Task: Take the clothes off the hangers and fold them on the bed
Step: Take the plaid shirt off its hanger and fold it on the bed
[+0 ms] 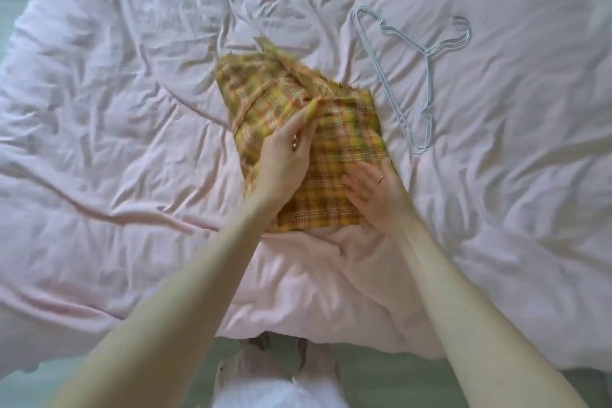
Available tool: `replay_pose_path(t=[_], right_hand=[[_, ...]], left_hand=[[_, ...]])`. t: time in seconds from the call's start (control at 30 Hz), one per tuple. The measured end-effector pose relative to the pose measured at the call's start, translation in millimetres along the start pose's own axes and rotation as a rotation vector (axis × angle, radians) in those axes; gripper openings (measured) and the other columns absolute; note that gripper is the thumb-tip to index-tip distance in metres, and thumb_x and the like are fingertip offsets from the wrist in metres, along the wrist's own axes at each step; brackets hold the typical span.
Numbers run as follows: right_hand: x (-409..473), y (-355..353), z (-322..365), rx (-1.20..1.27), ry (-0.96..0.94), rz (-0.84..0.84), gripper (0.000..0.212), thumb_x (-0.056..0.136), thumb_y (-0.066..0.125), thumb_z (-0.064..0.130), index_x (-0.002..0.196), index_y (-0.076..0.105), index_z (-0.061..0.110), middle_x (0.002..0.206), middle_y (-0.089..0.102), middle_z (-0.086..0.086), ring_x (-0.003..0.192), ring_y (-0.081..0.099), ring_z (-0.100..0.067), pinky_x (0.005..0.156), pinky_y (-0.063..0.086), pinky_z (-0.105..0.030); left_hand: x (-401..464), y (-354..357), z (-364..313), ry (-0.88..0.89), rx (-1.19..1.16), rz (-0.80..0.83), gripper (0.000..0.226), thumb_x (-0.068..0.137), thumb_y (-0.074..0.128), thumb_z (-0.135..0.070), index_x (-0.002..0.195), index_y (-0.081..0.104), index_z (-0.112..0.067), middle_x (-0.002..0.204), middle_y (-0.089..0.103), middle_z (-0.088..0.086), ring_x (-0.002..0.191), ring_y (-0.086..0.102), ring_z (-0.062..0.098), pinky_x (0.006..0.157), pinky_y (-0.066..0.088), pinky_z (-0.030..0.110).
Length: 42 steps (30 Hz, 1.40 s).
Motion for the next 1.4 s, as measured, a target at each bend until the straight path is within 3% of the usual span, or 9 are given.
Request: replay_pose_path(t=[0.17,0.3,0.43,0.63,0.77,0.87,1.17,1.33,1.4], right_hand=[[9,-49,30,0.137,-0.001,-0.049,0.061,0.095,0.031,0.058,0.092,0.07,0.011,0.093,0.068,-0.008,0.086,0.064,-0.021,0.093,0.045,-0.041],[13,-60,30,0.029,0.047,-0.026,0.054,0.092,0.037,0.06,0.097,0.067,0.016,0.095,0.069,-0.008,0.083,0.065,-0.019,0.079,0.051,-0.04],[17,-65,32,-0.24,0.052,-0.159,0.023,0.089,0.058,0.044,0.093,0.06,0.022,0.102,0.065,-0.004,0.095,0.061,-0.02,0.073,0.053,-0.037],[25,-67,43,-0.454,0.016,-0.204,0.009,0.088,0.06,0.006,0.086,0.058,0.015,0.092,0.064,-0.005,0.091,0.059,-0.019,0.063,0.052,-0.029],[20,-84,52,-0.457,-0.148,-0.232,0.009,0.088,0.06,0.004,0.091,0.062,0.012,0.086,0.065,0.0,0.084,0.063,-0.017,0.069,0.054,-0.029],[18,-98,52,-0.39,-0.208,-0.227,0.017,0.089,0.058,0.001,0.104,0.062,0.007,0.089,0.066,-0.001,0.084,0.063,-0.013,0.071,0.054,-0.025],[32,-129,14,-0.58,-0.119,-0.372,0.015,0.088,0.061,0.005,0.077,0.064,0.015,0.099,0.067,-0.012,0.091,0.061,-0.02,0.09,0.051,-0.037],[42,-122,7,-0.634,-0.122,-0.387,0.01,0.087,0.064,0.023,0.091,0.064,0.013,0.095,0.066,-0.003,0.098,0.063,-0.022,0.09,0.052,-0.038],[46,-121,9,-0.539,-0.112,-0.347,0.045,0.081,0.072,0.031,0.114,0.057,0.004,0.108,0.066,-0.007,0.099,0.064,-0.02,0.089,0.053,-0.036]], left_hand=[[-28,92,2,0.056,0.254,0.408,0.04,0.098,0.046,-0.023,0.138,0.046,-0.026,0.086,0.068,0.001,0.058,0.052,0.015,0.055,0.038,0.018],[-50,119,31,-0.134,0.282,0.677,0.055,0.096,0.05,-0.031,0.147,0.028,-0.027,0.138,0.052,0.0,0.116,0.055,0.023,0.096,0.043,0.031],[-57,104,59,-0.099,0.606,0.752,0.065,0.092,0.056,-0.033,0.147,0.024,-0.027,0.152,0.031,-0.001,0.144,0.018,0.02,0.117,0.009,0.049],[-70,73,81,0.001,0.99,0.645,0.075,0.091,0.054,-0.032,0.149,0.007,-0.034,0.159,-0.004,0.005,0.145,-0.013,0.029,0.11,-0.008,0.061],[-71,63,89,-0.04,1.048,0.557,0.081,0.09,0.04,0.0,0.148,-0.002,-0.038,0.158,-0.009,0.006,0.144,-0.014,0.031,0.112,-0.002,0.059],[-75,71,90,-0.013,1.06,0.616,0.082,0.09,0.038,0.002,0.148,-0.005,-0.037,0.158,-0.01,0.004,0.144,-0.013,0.03,0.113,-0.001,0.057],[-79,69,107,-0.005,1.112,0.632,0.071,0.093,0.034,0.0,0.148,0.012,-0.04,0.159,0.002,0.001,0.146,-0.004,0.027,0.114,-0.002,0.054],[-81,56,120,-0.136,0.885,0.612,0.072,0.085,0.042,-0.018,0.147,0.014,-0.041,0.159,-0.003,-0.002,0.145,-0.013,0.022,0.115,-0.008,0.054],[-76,40,135,-0.329,0.572,0.436,0.073,0.074,0.04,-0.038,0.146,0.024,-0.038,0.158,0.003,-0.004,0.145,-0.008,0.018,0.116,-0.005,0.05]])
Point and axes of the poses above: each hand's wrist, its own x-axis towards the middle knuckle, its own y-axis out of the palm, z = x × y, the point moved 5 cm from there along x, towards the middle knuckle
